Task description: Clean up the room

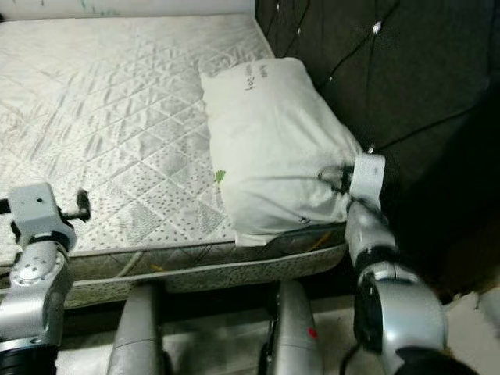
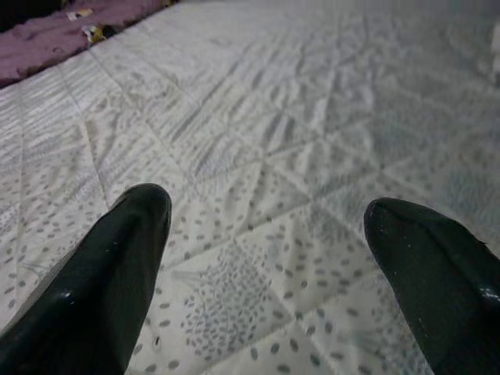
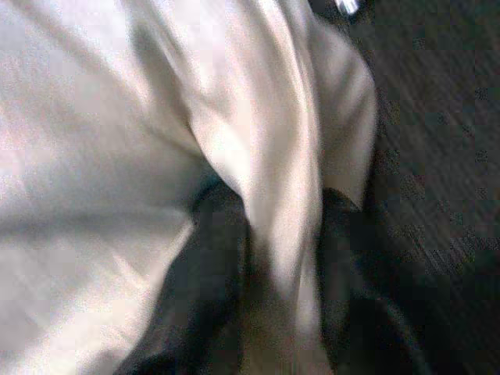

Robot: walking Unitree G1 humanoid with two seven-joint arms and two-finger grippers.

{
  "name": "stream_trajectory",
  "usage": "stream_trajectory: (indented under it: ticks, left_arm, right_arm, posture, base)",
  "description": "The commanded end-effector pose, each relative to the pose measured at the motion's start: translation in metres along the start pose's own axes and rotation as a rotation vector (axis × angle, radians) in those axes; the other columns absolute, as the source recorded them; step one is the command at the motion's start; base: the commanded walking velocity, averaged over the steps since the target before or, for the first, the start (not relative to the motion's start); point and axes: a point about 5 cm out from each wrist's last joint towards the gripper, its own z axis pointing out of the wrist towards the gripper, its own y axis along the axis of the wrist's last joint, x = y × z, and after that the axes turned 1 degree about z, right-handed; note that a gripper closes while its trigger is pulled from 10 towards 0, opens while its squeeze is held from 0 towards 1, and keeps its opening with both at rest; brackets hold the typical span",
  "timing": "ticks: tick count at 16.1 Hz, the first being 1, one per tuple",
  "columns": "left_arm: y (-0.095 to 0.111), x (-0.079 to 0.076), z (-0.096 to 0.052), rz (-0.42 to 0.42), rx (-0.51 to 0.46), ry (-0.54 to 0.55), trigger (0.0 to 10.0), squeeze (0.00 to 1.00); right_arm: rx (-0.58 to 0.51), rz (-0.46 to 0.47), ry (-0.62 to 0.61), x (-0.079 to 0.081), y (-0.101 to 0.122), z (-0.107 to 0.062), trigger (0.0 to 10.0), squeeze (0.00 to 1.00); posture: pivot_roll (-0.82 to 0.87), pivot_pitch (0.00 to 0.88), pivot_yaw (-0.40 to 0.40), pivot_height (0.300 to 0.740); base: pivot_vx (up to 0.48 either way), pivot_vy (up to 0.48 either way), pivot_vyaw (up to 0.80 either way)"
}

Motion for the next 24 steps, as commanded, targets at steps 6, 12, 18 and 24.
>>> stream_trajectory:
  ticks: [6, 12, 18, 24]
  left_arm:
    - [0.012, -0.004, -0.005, -0.031, -0.059, 0.019, 10.0, 0.0]
    - [0.026, -0.02, 0.001, -0.051, -0.156, -0.021, 10.0, 0.0]
    - [0.033, -0.037, -0.014, -0.056, -0.27, -0.15, 10.0, 0.0]
    - [0.036, -0.047, -0.03, -0.091, -0.287, -0.221, 10.0, 0.0]
  right_arm:
    - [-0.158, -0.111, -0.095, -0.042, -0.008, -0.017, 10.0, 1.0]
    - [-0.539, -0.191, 0.259, 0.037, 0.061, -0.051, 10.0, 1.0]
    - [-0.649, -0.032, 0.634, 0.121, 0.06, -0.103, 10.0, 1.0]
    - [-0.546, 0.124, 0.58, 0.117, 0.05, -0.1, 10.0, 1.0]
  posture:
    - [0.01, 0.0, -0.06, 0.537]
    - [-0.05, 0.0, 0.002, 0.537]
    - [-0.04, 0.0, 0.015, 0.537]
    - [-0.02, 0.0, 0.014, 0.537]
  base:
    - [0.0, 0.0, 0.0]
    - [0.0, 0.0, 0.0]
    - [0.0, 0.0, 0.0]
    - [0.0, 0.0, 0.0]
